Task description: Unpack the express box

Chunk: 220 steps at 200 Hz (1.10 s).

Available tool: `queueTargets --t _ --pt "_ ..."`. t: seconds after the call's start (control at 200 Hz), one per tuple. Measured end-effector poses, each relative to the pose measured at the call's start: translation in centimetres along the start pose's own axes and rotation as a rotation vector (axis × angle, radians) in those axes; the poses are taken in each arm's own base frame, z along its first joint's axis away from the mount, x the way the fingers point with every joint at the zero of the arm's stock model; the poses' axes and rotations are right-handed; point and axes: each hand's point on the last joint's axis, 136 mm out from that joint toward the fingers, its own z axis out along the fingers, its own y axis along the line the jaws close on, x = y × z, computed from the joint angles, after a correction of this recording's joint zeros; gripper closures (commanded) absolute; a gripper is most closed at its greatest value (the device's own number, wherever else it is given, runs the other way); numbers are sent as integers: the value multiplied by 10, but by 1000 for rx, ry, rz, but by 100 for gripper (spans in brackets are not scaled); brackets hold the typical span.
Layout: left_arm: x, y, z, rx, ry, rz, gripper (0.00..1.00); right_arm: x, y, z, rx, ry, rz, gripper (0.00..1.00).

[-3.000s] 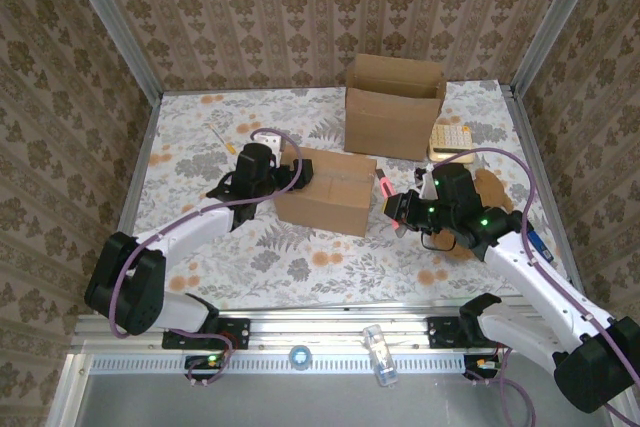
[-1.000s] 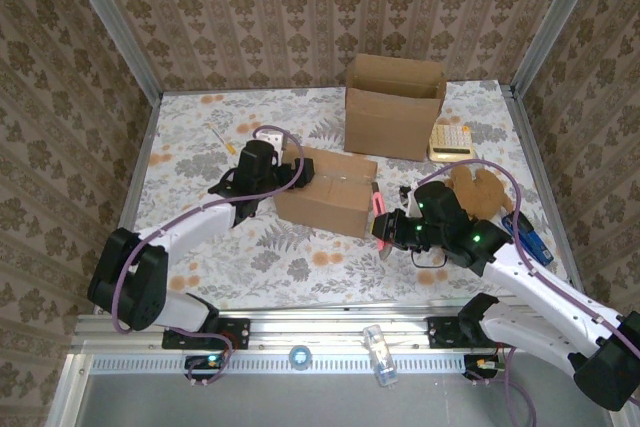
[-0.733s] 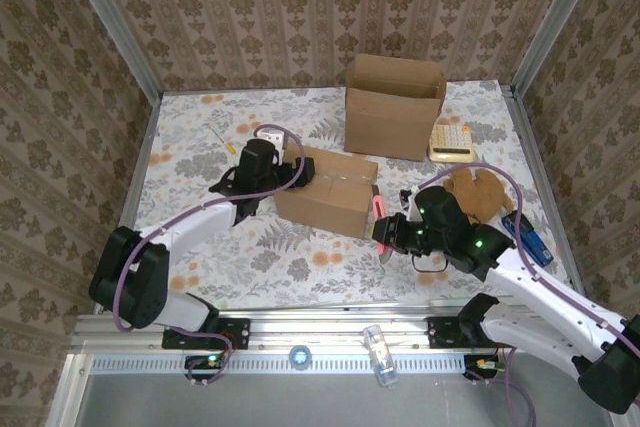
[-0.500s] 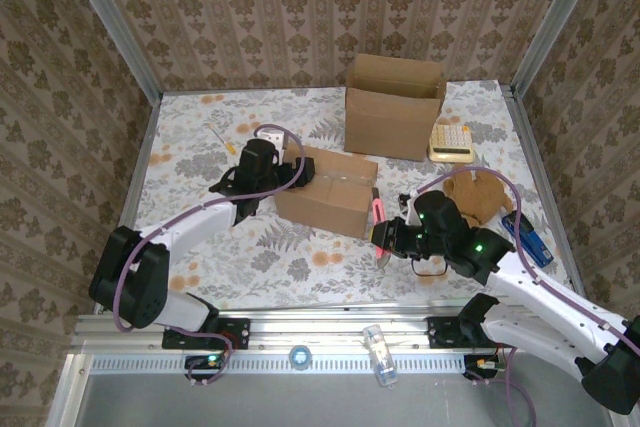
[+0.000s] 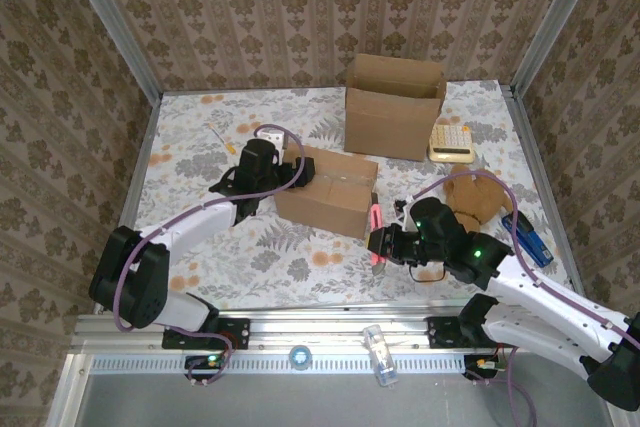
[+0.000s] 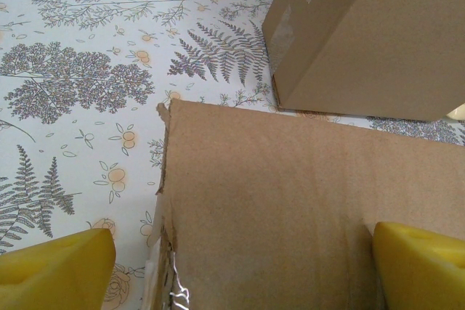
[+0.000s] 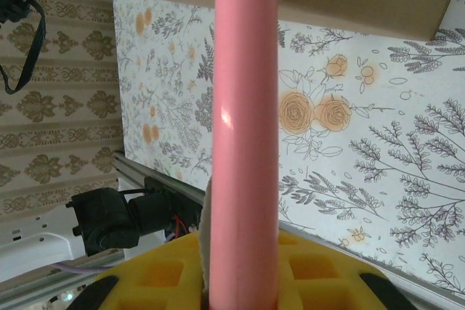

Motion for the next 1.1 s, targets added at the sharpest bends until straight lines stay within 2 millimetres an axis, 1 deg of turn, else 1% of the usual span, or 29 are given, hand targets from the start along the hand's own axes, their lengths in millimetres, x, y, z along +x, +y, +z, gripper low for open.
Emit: queueTargets --t 0.28,0.485,0.605,0.67,0.755,0.83,0.91,1.04,1.1 --pt "0 0 0 0 0 0 10 9 2 -2 -10 12 3 100" --pt "-1 -1 0 2 -1 0 9 18 -3 -8 3 34 -2 100" --pt "-3 -2 0 2 7 6 6 21 -12 -15 40 33 -3 100" --pt "-5 -3 -1 -1 19 17 3 20 -17 -19 72 17 -5 100" --pt "-10 -6 -5 -3 42 41 0 16 -19 -26 96 -11 -22 100" --pt "-18 -10 -9 -5 60 67 0 10 -19 -32 116 -40 -38 100" --pt "-31 -16 -15 -4 62 94 0 5 -21 -35 146 -65 -56 100" --pt "-68 -29 -29 8 20 134 0 -3 -31 -35 229 -94 -79 100" --pt "-86 -32 -35 8 -6 145 2 -8 -37 -34 273 -108 -88 100"
